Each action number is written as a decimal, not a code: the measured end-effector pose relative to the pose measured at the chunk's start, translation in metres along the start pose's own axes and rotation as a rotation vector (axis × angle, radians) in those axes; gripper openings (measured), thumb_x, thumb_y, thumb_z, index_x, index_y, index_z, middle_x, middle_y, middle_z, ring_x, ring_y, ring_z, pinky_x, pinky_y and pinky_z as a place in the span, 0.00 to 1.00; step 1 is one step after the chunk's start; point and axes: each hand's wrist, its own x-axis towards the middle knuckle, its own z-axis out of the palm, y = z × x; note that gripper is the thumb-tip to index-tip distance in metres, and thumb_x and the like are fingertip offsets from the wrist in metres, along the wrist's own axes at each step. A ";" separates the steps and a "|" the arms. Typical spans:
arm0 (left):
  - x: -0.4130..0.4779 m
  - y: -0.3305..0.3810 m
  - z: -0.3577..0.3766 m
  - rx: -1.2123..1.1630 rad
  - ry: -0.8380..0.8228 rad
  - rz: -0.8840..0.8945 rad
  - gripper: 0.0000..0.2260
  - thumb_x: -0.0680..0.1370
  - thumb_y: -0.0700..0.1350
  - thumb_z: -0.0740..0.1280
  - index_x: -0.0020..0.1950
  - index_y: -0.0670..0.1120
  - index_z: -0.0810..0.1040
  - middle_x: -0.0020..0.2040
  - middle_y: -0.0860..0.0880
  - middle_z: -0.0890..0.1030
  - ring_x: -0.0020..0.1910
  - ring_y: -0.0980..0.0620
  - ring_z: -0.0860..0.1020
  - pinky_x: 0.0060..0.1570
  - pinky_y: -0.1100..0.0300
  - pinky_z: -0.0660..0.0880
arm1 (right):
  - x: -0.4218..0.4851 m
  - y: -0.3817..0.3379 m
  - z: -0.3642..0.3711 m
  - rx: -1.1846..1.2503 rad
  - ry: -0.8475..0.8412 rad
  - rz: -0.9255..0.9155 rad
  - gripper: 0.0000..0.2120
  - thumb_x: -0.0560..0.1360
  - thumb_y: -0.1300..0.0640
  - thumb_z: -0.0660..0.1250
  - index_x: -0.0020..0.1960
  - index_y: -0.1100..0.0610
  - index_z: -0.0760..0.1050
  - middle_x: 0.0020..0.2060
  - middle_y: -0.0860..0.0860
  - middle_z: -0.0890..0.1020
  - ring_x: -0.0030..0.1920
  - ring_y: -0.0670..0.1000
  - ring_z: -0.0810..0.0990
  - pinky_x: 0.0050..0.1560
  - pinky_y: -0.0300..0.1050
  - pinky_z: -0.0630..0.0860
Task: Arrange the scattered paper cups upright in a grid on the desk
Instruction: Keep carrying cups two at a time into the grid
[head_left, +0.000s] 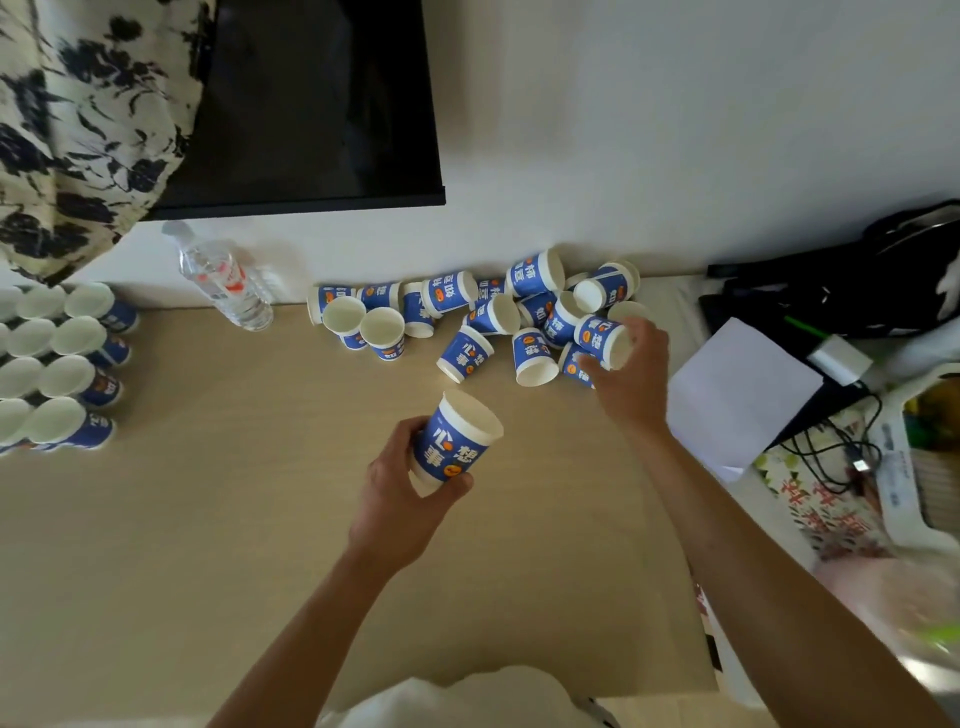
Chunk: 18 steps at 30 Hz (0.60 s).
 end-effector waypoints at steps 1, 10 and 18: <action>-0.001 0.000 0.000 -0.012 0.011 -0.005 0.25 0.68 0.43 0.79 0.62 0.52 0.74 0.52 0.59 0.82 0.49 0.59 0.80 0.47 0.71 0.72 | 0.012 0.012 0.000 -0.126 0.023 0.021 0.36 0.65 0.54 0.80 0.68 0.58 0.68 0.62 0.56 0.72 0.64 0.58 0.72 0.62 0.53 0.72; -0.024 -0.010 -0.009 -0.078 0.098 -0.082 0.26 0.69 0.41 0.79 0.61 0.54 0.72 0.53 0.58 0.81 0.52 0.56 0.80 0.50 0.64 0.75 | 0.059 0.057 0.029 -0.553 -0.058 0.025 0.44 0.66 0.46 0.80 0.72 0.60 0.62 0.64 0.61 0.73 0.64 0.63 0.74 0.60 0.59 0.71; -0.038 -0.022 -0.022 -0.132 0.185 -0.129 0.25 0.67 0.52 0.76 0.60 0.55 0.70 0.51 0.57 0.82 0.49 0.55 0.81 0.47 0.58 0.77 | 0.036 0.034 0.028 -0.293 0.086 -0.114 0.36 0.68 0.41 0.76 0.66 0.60 0.68 0.62 0.59 0.75 0.61 0.62 0.76 0.58 0.60 0.73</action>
